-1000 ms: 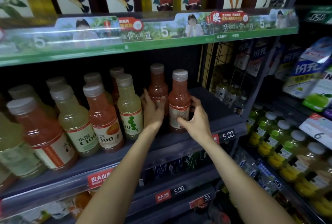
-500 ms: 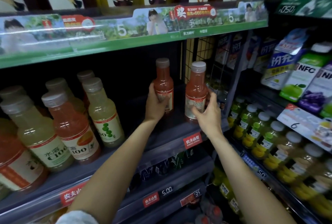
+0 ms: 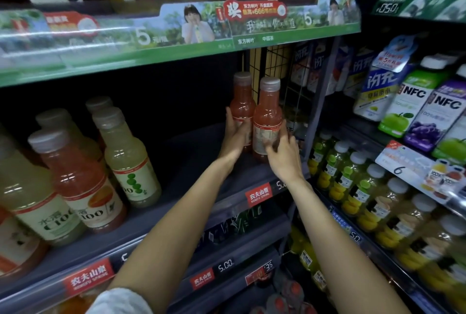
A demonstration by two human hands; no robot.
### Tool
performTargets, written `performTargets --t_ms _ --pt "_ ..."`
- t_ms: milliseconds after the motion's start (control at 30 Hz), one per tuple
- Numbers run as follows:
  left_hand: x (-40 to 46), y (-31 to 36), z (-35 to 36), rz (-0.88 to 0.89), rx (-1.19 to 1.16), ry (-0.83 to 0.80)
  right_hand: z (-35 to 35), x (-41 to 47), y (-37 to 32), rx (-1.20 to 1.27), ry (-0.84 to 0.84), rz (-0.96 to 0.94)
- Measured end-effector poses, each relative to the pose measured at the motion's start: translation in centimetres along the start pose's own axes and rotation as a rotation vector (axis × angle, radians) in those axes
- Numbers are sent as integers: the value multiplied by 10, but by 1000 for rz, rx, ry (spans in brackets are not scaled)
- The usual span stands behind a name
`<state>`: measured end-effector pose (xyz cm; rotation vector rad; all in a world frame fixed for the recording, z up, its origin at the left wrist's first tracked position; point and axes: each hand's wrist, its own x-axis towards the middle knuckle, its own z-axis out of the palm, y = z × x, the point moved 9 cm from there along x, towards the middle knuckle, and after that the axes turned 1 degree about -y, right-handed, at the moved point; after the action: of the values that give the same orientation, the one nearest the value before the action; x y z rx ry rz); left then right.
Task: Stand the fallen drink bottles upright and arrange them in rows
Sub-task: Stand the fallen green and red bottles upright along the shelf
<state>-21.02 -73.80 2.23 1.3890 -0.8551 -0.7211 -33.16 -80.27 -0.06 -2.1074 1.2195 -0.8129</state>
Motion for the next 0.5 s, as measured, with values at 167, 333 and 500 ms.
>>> performTargets --t_ms 167,333,500 --pt "-43 21 -25 141 259 -6 -17 -36 -26 27 179 -158" --pt "-141 62 -80 507 748 161 -9 -103 -96 127 225 -590" --pt "-216 69 -167 654 1002 605 58 -134 -160 267 -61 -733"
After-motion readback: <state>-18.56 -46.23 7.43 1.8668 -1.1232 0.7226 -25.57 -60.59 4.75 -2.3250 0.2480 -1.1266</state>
